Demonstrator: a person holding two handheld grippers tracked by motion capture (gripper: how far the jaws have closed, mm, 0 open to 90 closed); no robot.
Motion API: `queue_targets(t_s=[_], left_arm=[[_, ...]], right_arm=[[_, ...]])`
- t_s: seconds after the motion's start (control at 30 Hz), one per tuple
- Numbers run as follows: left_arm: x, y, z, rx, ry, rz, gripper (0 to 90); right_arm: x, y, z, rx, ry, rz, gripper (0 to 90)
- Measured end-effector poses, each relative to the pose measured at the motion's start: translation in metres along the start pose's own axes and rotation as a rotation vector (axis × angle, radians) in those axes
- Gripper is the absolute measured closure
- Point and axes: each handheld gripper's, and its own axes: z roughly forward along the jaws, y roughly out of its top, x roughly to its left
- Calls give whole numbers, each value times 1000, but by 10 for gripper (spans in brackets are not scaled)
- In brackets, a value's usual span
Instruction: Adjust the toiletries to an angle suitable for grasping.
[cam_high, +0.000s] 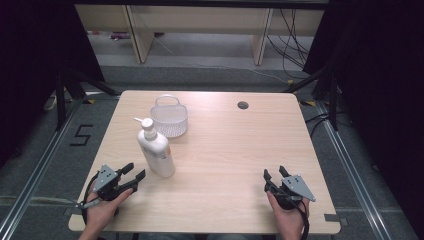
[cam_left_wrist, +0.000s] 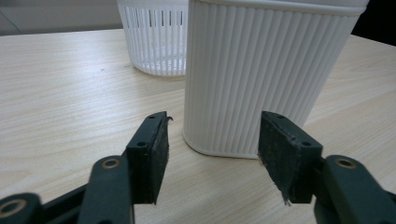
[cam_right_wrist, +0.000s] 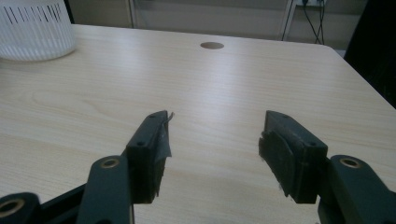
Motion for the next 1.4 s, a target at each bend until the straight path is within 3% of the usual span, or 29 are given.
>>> queue_targets(t_s=[0.07, 0.1, 0.13, 0.2, 0.23, 0.27, 0.3, 0.37, 0.43, 0.53, 0.57, 0.67, 0.73, 0.77, 0.8, 0.87, 1.03, 1.07, 1.1, 1.3, 1.4], left_arm=[[0, 0, -1, 6, -1, 14, 555], [-1, 0, -1, 6, 1, 33, 555], [-2, -1, -2, 16, 3, 62, 671], [-2, 0, -2, 22, -2, 80, 760], [-2, 0, -2, 22, -2, 80, 794], [-3, 0, -2, 19, -2, 72, 794], [-4, 0, -2, 22, 0, 73, 825], [-5, 1, -3, 25, 1, 78, 893], [-7, 2, -3, 21, -10, 73, 895], [-9, 4, -1, 6, -33, 78, 896], [-10, 4, -1, 5, -36, 76, 895], [-14, 7, 0, 0, -45, 76, 895], [-17, 11, 1, -11, -53, 76, 895], [-18, 12, 3, -24, -58, 77, 895], [-19, 14, 3, -21, -60, 82, 895], [-22, 16, 8, -37, -73, 84, 895], [-26, 19, 11, -26, -71, 86, 895], [-26, 20, 13, -39, -85, 89, 895], [-26, 20, 13, -39, -85, 89, 895], [-29, 23, 15, -31, -79, 94, 895], [-29, 25, 18, -42, -93, 108, 895]], right_arm=[[2, 0, 0, 10, 3, 26, 417], [1, 0, 1, 15, 3, 13, 417], [1, 0, 2, 8, 7, 4, 422], [0, 0, 3, 3, 11, -30, 440], [0, 0, 3, 3, 11, -30, 440], [2, 0, 2, 24, 26, 18, 452], [2, 1, 1, 43, 29, 23, 460], [0, 1, 2, 31, 19, 10, 481], [0, 1, 3, 36, 20, 30, 513], [0, 1, 3, 44, 9, -1, 579], [3, 1, 3, 56, 11, 28, 596], [2, 1, 4, 45, 13, -9, 635], [2, 1, 5, 55, 30, 19, 647], [2, 1, 4, 60, 26, 29, 651], [1, 2, 4, 49, 13, 9, 653], [1, 2, 4, 62, 24, 28, 653], [1, 2, 4, 57, 17, 13, 653], [3, 1, 4, 60, 16, 44, 651], [3, 1, 4, 60, 16, 44, 651], [0, 1, 4, 48, 11, 16, 645], [2, 1, 4, 52, 11, 41, 644]])
